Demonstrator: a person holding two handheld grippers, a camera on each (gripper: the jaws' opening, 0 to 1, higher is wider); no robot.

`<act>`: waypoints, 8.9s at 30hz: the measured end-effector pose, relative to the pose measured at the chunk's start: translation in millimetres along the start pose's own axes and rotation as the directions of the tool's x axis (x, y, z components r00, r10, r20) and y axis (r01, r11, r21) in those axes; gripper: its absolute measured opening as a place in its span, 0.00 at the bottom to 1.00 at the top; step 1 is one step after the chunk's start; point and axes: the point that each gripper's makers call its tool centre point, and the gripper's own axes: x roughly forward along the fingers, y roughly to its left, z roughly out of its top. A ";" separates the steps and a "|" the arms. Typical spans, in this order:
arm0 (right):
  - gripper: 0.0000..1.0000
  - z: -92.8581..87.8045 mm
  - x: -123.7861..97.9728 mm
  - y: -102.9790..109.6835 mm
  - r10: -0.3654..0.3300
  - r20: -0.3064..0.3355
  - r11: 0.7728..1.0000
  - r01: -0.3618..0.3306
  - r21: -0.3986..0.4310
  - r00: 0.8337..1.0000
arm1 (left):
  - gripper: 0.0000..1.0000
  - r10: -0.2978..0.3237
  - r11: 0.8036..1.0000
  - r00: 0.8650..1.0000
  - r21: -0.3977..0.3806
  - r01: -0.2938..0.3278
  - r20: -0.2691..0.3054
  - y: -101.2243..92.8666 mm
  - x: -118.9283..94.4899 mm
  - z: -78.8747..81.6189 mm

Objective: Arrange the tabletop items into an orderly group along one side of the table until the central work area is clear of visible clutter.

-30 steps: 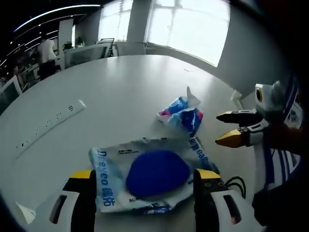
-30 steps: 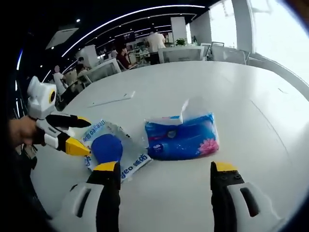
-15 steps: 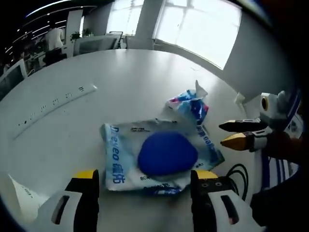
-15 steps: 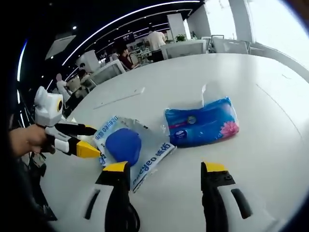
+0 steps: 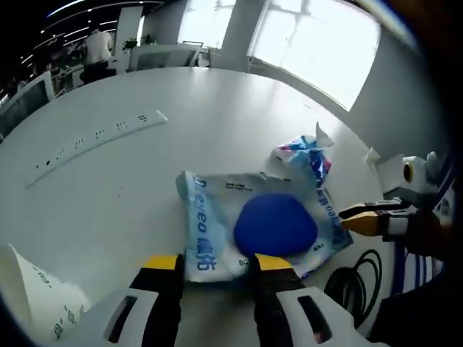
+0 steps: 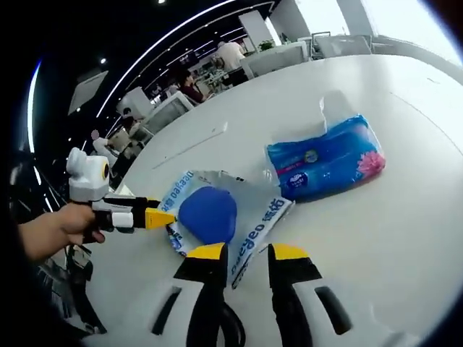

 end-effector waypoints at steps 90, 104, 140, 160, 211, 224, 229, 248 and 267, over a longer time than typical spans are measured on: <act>0.00 48.1 72.7 71.9 0.130 -0.057 0.926 -0.142 -0.350 0.990 | 0.01 0.226 0.936 0.969 -0.298 -0.188 0.099 62.9 -57.2 -41.5; 0.01 42.6 76.1 66.4 0.105 -0.077 0.904 -0.127 -0.407 0.991 | 0.05 0.228 0.936 0.970 -0.296 -0.193 0.089 65.2 -59.0 -48.5; 0.50 78.4 21.4 33.7 0.078 0.067 0.888 -0.039 -0.458 0.995 | 0.49 0.167 0.971 0.975 -0.199 -0.135 0.150 4.0 -67.0 -15.8; 0.52 116.8 -14.6 -41.3 -0.052 0.179 0.903 0.123 -0.411 0.983 | 0.55 0.020 0.996 0.986 -0.084 -0.006 0.166 -59.4 -32.1 42.1; 0.19 107.7 1.9 -131.6 -0.235 0.126 0.925 0.261 -0.275 0.964 | 0.24 -0.152 0.988 0.985 0.008 0.152 0.083 -137.7 74.5 95.8; 0.05 100.6 9.3 -137.8 -0.231 0.100 0.923 0.251 -0.292 0.968 | 0.14 -0.157 0.987 0.986 -0.036 0.159 0.055 -134.9 81.0 89.5; 0.01 98.7 9.8 -137.9 -0.228 0.092 0.920 0.246 -0.306 0.969 | 0.09 -0.156 0.987 0.987 -0.028 0.158 0.045 -134.1 84.5 89.0; 0.00 109.7 -3.7 -124.5 -0.226 0.147 0.907 0.263 -0.328 0.963 | 0.00 -0.147 0.989 0.987 0.017 0.147 0.069 -137.9 72.1 94.2; 0.00 116.3 -6.6 -103.1 -0.174 0.171 0.905 0.226 -0.359 0.970 | 0.00 -0.109 0.994 0.988 -0.001 0.110 0.112 -129.2 45.4 88.9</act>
